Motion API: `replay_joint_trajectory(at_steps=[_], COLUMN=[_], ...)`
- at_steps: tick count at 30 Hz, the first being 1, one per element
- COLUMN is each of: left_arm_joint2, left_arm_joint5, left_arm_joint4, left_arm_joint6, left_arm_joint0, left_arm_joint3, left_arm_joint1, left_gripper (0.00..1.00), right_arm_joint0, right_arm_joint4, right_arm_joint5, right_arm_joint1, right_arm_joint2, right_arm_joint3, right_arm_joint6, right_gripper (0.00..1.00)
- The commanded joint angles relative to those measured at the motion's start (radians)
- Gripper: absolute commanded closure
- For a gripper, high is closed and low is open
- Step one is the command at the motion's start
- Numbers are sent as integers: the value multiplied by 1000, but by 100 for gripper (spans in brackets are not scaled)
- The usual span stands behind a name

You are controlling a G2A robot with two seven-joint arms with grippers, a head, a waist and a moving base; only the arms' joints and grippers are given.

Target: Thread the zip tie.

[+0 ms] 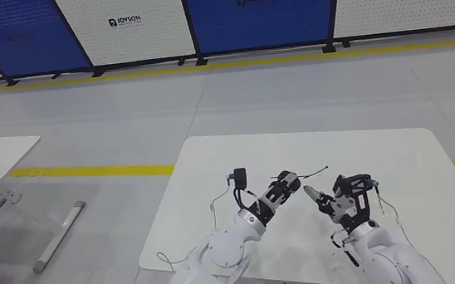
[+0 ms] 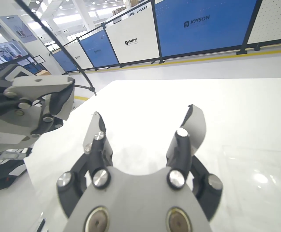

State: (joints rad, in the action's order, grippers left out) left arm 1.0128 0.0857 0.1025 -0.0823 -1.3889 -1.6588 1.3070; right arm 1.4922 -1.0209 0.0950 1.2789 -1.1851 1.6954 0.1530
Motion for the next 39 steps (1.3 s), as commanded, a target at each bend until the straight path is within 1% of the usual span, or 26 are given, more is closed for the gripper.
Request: replay_joint_trajectory(at_steps=[1, 6, 10, 12, 14, 20, 30, 34, 39], left_arm_joint2=[-1, -7, -17, -20, -22, -28, -46, -52, -57], left_arm_joint5=[0, -3, -34, -36, -39, -45, -65, -69, -71], left_arm_joint4=[0, -3, -6, -6, -7, -13, -22, -24, -27], left_arm_joint6=[0, 4, 17, 19, 19, 20, 21, 20, 17], left_arm_joint0=[0, 3, 10, 12, 14, 15, 27, 31, 32], left_arm_joint3=[0, 0, 5, 7, 9, 11, 21, 23, 23], left_arm_joint1=[0, 2, 5, 6, 7, 9, 14, 16, 17], left_gripper=[100, 100, 100, 100, 100, 100, 100, 100, 100], right_arm_joint0=[-1, -1, 3, 4, 5, 4, 3, 1, -2], right_arm_joint4=[0, 8, 17, 19, 22, 21, 19, 18, 19], right_arm_joint5=[1, 24, 44, 49, 54, 56, 58, 57, 55], right_arm_joint1=[1, 0, -1, -2, -2, -2, -2, -2, -2], right_arm_joint2=[3, 5, 0, -2, -2, -2, 0, -1, -1], right_arm_joint3=[-2, 3, 10, 11, 12, 14, 17, 16, 16], right_arm_joint6=[0, 9, 12, 11, 12, 9, 6, 9, 10], right_gripper=[52, 53, 53, 53, 55, 60, 63, 68, 70])
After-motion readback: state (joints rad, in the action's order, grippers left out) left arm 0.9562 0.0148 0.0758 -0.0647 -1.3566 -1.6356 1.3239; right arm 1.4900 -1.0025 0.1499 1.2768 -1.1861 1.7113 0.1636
